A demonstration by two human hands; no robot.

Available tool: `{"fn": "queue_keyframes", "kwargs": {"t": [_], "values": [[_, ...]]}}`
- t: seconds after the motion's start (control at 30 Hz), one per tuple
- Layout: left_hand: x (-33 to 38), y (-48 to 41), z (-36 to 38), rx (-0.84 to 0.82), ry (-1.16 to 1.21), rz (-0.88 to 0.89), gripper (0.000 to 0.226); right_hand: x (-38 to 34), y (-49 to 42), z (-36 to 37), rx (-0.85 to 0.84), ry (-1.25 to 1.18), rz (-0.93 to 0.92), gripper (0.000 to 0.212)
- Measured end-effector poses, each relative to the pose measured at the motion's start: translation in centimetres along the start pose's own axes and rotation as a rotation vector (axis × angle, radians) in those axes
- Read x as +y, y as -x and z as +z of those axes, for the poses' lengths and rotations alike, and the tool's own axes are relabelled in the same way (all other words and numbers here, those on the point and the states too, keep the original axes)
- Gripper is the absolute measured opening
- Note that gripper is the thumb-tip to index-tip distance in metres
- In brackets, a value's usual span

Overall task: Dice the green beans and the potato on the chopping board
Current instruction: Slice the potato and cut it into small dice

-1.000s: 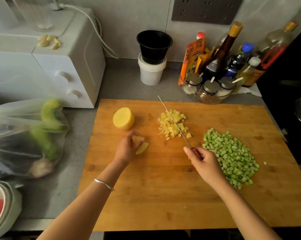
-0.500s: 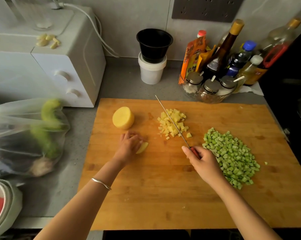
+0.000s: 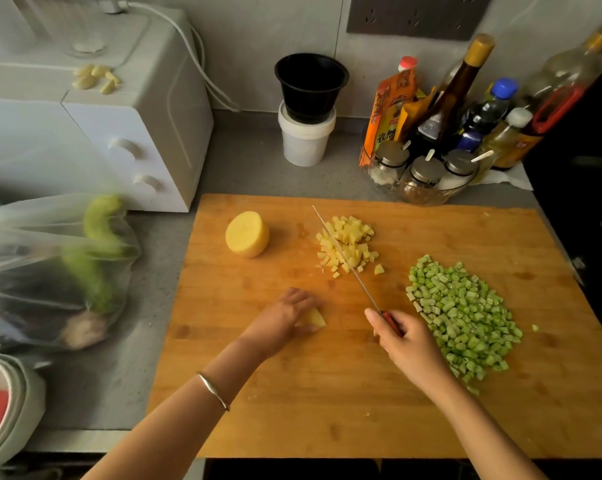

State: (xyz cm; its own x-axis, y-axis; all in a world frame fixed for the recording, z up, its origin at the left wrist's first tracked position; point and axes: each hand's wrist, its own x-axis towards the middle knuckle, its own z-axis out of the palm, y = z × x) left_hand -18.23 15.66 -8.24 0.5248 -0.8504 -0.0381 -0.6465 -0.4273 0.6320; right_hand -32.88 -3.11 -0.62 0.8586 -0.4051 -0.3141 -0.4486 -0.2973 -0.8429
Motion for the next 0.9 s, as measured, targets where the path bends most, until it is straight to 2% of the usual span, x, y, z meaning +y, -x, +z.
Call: {"fn": "queue_keyframes", "kwargs": {"t": [0.07,0.13,0.2,0.33,0.43,0.6,0.8,0.9], "values": [[0.1,0.7,0.5,0.091,0.088,-0.06,0.065,0.4,1.1,0.1,-0.047,-0.048,0.063,0.053],[0.3,1.6,1.0,0.274,0.103,-0.199,0.072,0.8,2.2,0.2,-0.104,-0.114,0.125,0.054],[0.7,2.5,2.0,0.437,0.0,-0.247,0.062,1.0,3.0,0.6,-0.157,-0.16,0.187,0.054],[1.6,3.0,3.8,0.584,-0.045,-0.333,0.042,1.1,3.6,1.6,-0.206,-0.171,0.277,0.052],[2.2,2.9,4.5,0.632,-0.026,-0.372,0.047,1.1,3.8,2.2,-0.256,-0.127,0.301,0.048],[2.5,2.8,4.9,0.652,0.01,-0.388,0.049,0.8,3.4,2.2,-0.306,0.027,0.233,0.054],[3.3,1.6,5.2,0.642,0.087,-0.381,0.04,0.7,3.3,1.0,-0.332,0.006,0.261,0.05],[3.3,1.6,5.1,0.631,0.055,-0.329,0.047,0.6,3.1,0.6,-0.346,0.001,0.269,0.049]]}}
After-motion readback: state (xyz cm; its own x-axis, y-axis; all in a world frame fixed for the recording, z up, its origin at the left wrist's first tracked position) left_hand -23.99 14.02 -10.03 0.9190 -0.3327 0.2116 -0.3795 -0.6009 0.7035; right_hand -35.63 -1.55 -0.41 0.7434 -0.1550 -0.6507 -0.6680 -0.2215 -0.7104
